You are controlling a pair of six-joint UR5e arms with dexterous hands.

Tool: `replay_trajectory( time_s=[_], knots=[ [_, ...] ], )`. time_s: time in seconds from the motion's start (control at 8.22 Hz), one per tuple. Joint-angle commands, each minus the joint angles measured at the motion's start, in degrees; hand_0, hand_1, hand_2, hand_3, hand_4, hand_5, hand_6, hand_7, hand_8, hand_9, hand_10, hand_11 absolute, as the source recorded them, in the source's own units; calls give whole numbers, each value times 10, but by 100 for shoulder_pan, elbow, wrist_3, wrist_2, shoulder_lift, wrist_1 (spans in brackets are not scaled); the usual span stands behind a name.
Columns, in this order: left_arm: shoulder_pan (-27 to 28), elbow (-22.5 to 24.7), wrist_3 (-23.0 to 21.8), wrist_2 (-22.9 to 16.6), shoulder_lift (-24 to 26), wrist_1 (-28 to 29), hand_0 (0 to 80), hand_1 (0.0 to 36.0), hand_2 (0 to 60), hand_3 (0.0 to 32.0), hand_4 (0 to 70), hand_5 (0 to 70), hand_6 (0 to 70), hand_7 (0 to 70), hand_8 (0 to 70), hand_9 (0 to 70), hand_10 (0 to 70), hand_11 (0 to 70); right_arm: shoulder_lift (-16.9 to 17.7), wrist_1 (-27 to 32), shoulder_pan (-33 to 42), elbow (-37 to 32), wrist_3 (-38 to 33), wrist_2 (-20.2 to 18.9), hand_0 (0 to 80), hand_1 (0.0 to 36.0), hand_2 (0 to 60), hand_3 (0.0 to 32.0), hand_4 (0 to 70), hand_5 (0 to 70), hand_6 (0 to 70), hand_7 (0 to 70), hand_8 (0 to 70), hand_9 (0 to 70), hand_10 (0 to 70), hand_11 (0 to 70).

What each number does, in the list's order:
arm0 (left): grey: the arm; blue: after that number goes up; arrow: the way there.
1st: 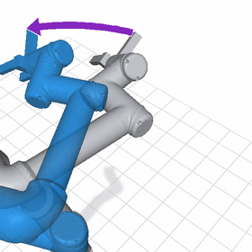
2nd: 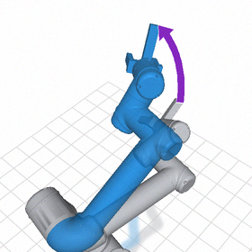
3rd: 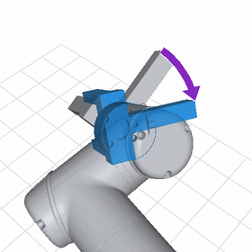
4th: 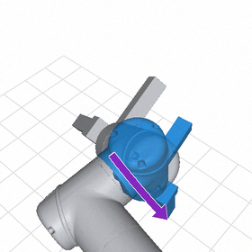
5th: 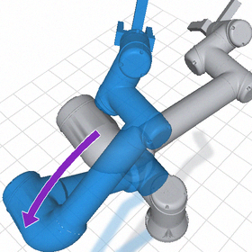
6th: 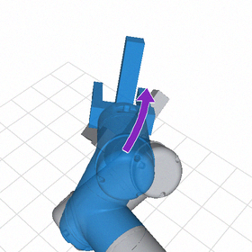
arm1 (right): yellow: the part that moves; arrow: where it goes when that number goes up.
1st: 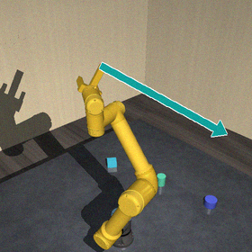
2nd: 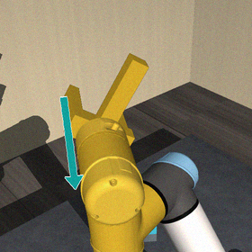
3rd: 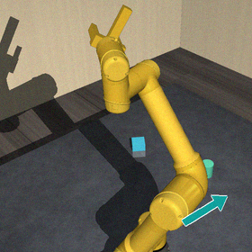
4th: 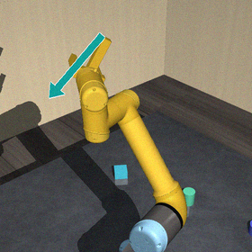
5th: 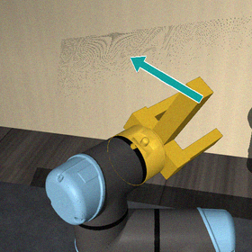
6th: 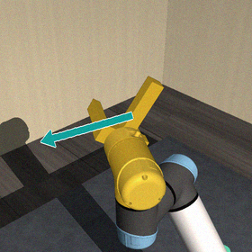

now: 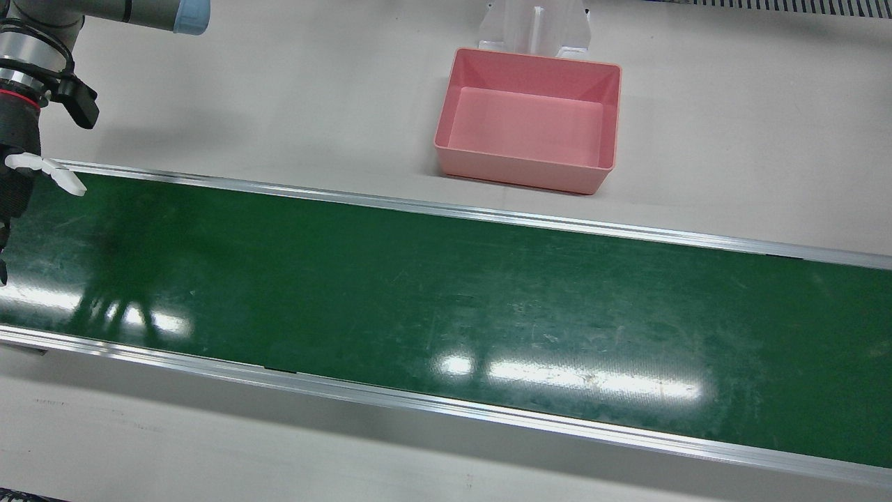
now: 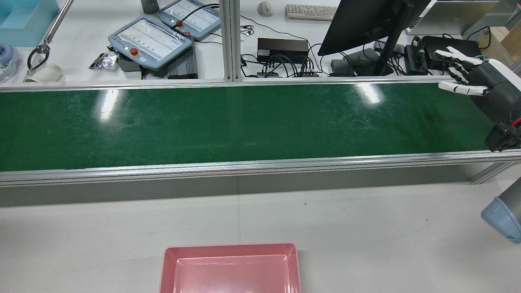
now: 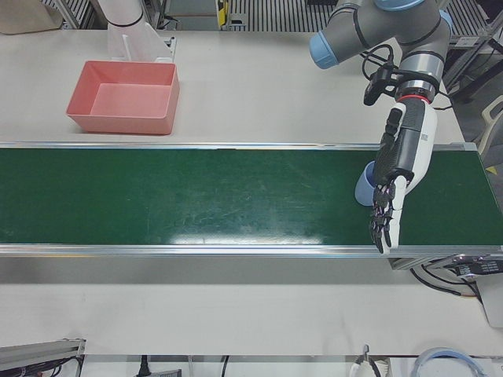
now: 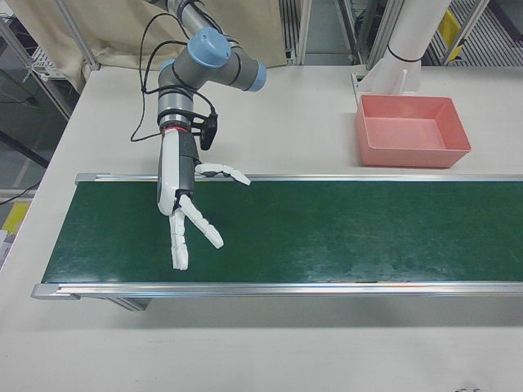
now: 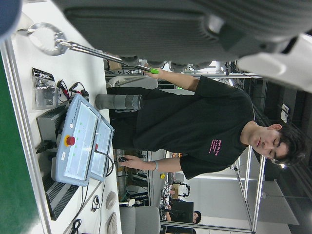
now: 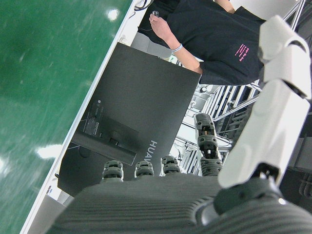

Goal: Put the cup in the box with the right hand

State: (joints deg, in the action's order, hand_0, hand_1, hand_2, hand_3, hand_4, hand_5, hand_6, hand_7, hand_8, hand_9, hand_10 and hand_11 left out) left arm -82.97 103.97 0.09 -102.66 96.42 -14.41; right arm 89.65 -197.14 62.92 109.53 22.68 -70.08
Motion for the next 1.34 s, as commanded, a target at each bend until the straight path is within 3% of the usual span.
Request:
replay_trajectory(
  time_s=[0.0, 0.12, 0.24, 0.36, 0.49, 0.61, 0.73, 0.85, 0.97, 1.09, 1.22],
  knots=[
    [0, 0, 0, 0, 0, 0, 0, 0, 0, 0, 0, 0, 0, 0, 0, 0, 0, 0, 9, 35, 10, -11, 17, 11, 451, 91, 107, 62, 80, 37, 20, 79, 17, 50, 33, 61],
    [0, 0, 0, 0, 0, 0, 0, 0, 0, 0, 0, 0, 0, 0, 0, 0, 0, 0, 9, 70, 10, -2, 17, 3, 372, 83, 206, 52, 76, 27, 20, 85, 15, 50, 31, 56],
    [0, 0, 0, 0, 0, 0, 0, 0, 0, 0, 0, 0, 0, 0, 0, 0, 0, 0, 9, 88, 19, 15, 17, 3, 0, 8, 204, 12, 133, 1, 16, 78, 9, 43, 26, 37],
    [0, 0, 0, 0, 0, 0, 0, 0, 0, 0, 0, 0, 0, 0, 0, 0, 0, 0, 9, 236, 27, 7, 35, 3, 113, 42, 254, 0, 146, 10, 23, 90, 9, 42, 25, 40],
    [0, 0, 0, 0, 0, 0, 0, 0, 0, 0, 0, 0, 0, 0, 0, 0, 0, 0, 9, 237, 10, -2, 35, -6, 471, 144, 212, 4, 107, 47, 27, 74, 13, 42, 27, 55],
    [0, 0, 0, 0, 0, 0, 0, 0, 0, 0, 0, 0, 0, 0, 0, 0, 0, 0, 9, 237, -8, -2, 44, -6, 470, 143, 192, 70, 53, 49, 19, 67, 14, 42, 21, 48],
    [0, 0, 0, 0, 0, 0, 0, 0, 0, 0, 0, 0, 0, 0, 0, 0, 0, 0, -26, 237, -25, -2, 52, -32, 484, 151, 170, 100, 25, 54, 17, 63, 13, 39, 18, 46],
    [0, 0, 0, 0, 0, 0, 0, 0, 0, 0, 0, 0, 0, 0, 0, 0, 0, 0, -35, 220, -34, -2, 87, -50, 524, 216, 198, 118, 0, 71, 16, 55, 8, 24, 15, 48],
    [0, 0, 0, 0, 0, 0, 0, 0, 0, 0, 0, 0, 0, 0, 0, 0, 0, 0, -18, 220, 18, -2, 131, -41, 555, 217, 100, 144, 0, 78, 10, 34, 8, 10, 6, 37],
    [0, 0, 0, 0, 0, 0, 0, 0, 0, 0, 0, 0, 0, 0, 0, 0, 0, 0, 0, 220, 19, -11, 132, -41, 537, 207, 96, 172, 0, 74, 5, 25, 6, 4, 3, 31],
    [0, 0, 0, 0, 0, 0, 0, 0, 0, 0, 0, 0, 0, 0, 0, 0, 0, 0, 0, 228, -34, -20, 123, -33, 536, 196, 72, 172, 0, 73, 6, 31, 12, 13, 8, 37]
  ],
)
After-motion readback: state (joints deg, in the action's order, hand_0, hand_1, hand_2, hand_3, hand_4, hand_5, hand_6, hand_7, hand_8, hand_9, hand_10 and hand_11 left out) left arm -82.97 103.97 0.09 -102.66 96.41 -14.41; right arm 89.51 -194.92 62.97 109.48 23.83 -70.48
